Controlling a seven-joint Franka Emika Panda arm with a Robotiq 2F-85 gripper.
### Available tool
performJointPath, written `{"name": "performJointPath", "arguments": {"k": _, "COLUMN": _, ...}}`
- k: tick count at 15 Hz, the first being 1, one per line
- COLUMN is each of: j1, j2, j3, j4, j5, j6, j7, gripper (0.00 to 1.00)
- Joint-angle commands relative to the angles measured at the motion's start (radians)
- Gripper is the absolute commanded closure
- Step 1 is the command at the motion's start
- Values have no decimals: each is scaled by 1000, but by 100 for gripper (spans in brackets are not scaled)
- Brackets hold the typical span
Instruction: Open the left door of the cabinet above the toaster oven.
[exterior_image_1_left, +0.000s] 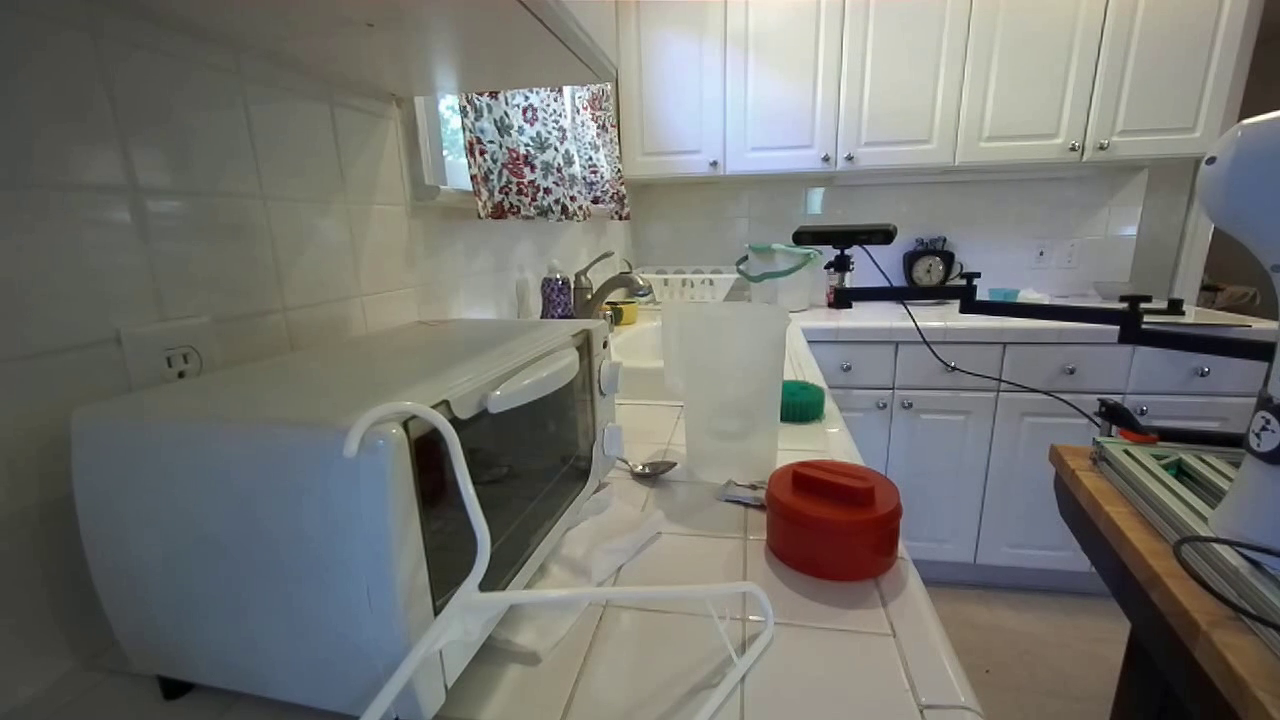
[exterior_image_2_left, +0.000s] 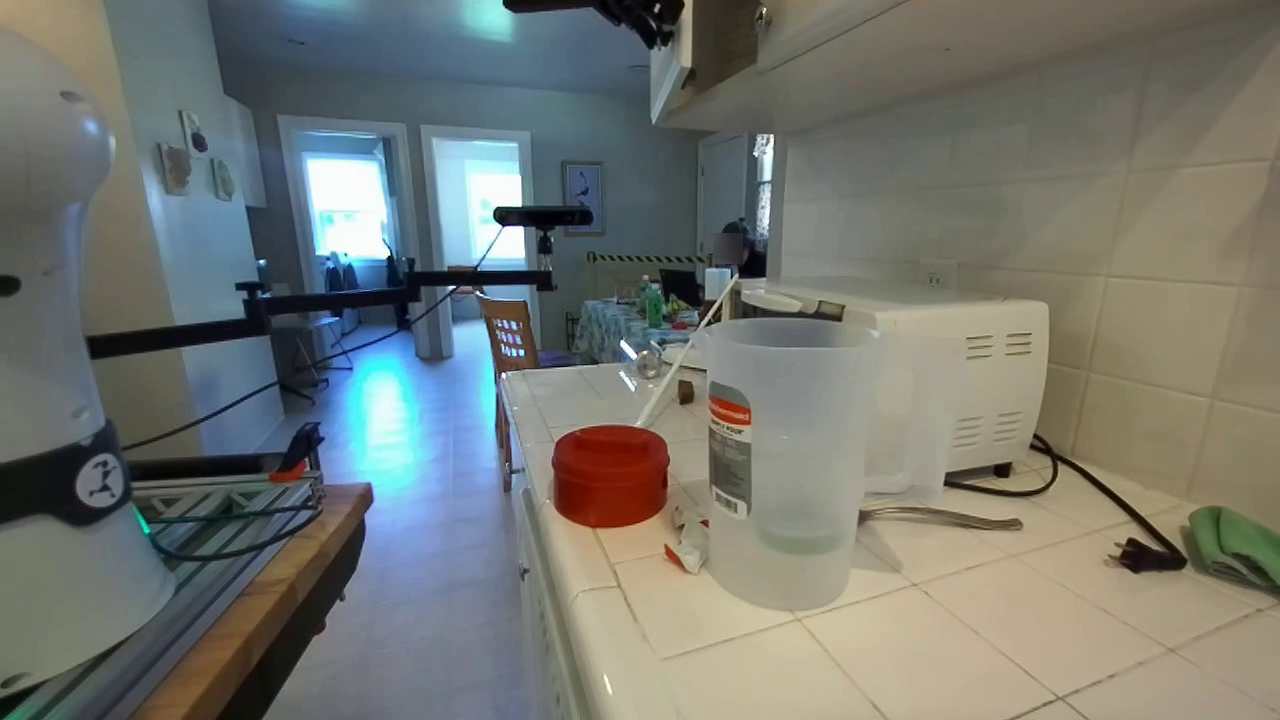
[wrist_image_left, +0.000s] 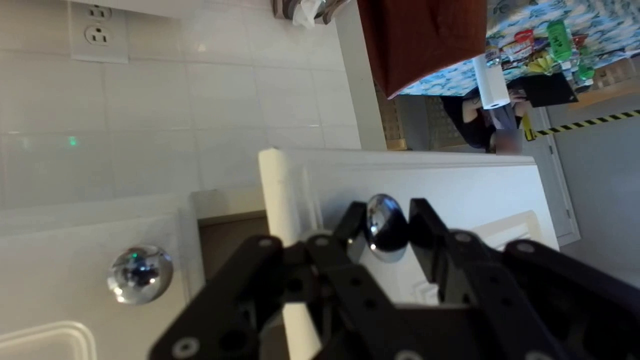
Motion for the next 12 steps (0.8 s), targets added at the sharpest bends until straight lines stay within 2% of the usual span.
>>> {"name": "performJointPath", "arguments": {"k": 1, "j1": 125, "j2": -51, "j3": -62, "j4": -2, "j5": 35, "j6": -50, "j7": -36, "gripper": 93}}
{"name": "performJointPath", "arguments": {"k": 8, "j1": 253, "j2": -106, "j3": -163, "j4": -1, "j5": 31, "j6": -108, "j7": -54, "gripper": 93}}
{"name": "performJointPath", "arguments": {"k": 11, "j1": 282, "j2": -119, "j3": -188, "j4": -1, "j5": 27, "j6": -124, "j7": -60, "gripper": 93}}
{"name": "performJointPath", "arguments": {"k": 12, "j1": 270, "j2": -117, "j3": -170, "j4": 1, "j5": 73, "j6": -136, "j7": -94, "gripper": 93}}
